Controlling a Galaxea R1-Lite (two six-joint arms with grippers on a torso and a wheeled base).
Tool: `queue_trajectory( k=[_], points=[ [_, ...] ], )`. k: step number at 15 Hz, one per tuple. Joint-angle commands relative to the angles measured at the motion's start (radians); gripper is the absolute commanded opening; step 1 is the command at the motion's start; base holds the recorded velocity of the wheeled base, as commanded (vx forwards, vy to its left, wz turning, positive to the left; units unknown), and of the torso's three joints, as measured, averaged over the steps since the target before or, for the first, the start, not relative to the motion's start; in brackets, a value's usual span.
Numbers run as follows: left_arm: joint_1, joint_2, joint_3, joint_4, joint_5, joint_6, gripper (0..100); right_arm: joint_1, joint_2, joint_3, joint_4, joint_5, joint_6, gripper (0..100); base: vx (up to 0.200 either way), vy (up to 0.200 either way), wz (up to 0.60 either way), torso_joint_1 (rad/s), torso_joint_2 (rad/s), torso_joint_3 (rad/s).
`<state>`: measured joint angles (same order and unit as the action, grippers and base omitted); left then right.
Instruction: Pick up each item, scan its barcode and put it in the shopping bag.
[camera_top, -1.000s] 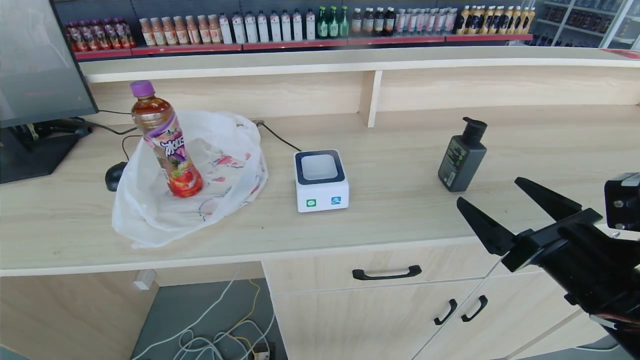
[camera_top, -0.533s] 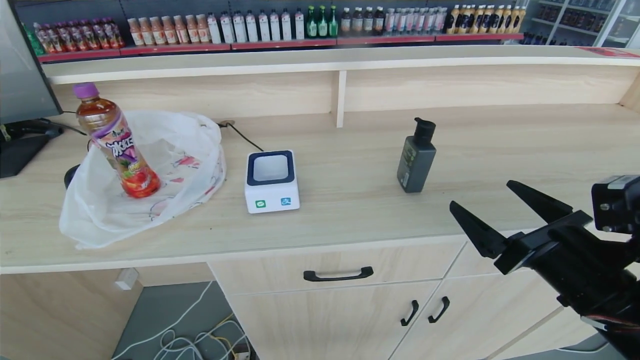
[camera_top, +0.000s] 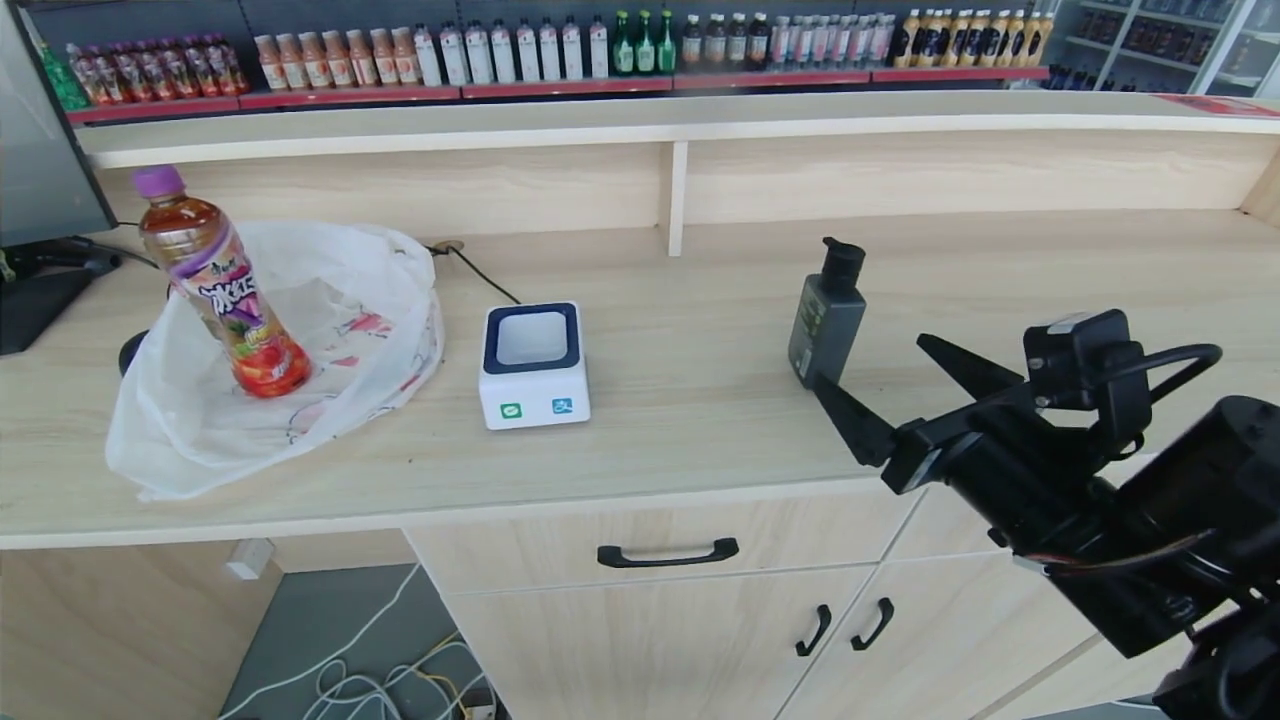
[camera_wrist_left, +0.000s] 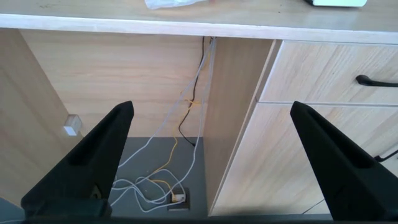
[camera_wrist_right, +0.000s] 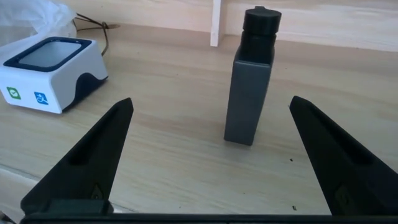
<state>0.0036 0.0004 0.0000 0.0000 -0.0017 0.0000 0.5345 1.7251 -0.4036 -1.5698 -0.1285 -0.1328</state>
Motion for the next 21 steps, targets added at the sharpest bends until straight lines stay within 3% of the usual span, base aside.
queue_trajectory(
  k=[1,6,10,21],
  points=[
    [-0.001,0.0,0.0,0.0,0.0,0.0,100,-0.002,0.065,-0.032,-0.001,-0.011,-0.001,100,0.0,0.0,0.0,0.0,0.0,0.0],
    [-0.001,0.0,0.0,0.0,0.0,0.0,100,-0.002,0.166,-0.126,-0.001,-0.029,0.001,100,0.0,0.0,0.0,0.0,0.0,0.0],
    [-0.001,0.0,0.0,0.0,0.0,0.0,100,-0.007,0.289,-0.302,-0.001,-0.079,0.001,100,0.0,0.0,0.0,0.0,0.0,0.0],
    [-0.001,0.0,0.0,0.0,0.0,0.0,100,-0.085,0.307,-0.317,-0.001,-0.071,0.004,100,0.0,0.0,0.0,0.0,0.0,0.0]
  ],
)
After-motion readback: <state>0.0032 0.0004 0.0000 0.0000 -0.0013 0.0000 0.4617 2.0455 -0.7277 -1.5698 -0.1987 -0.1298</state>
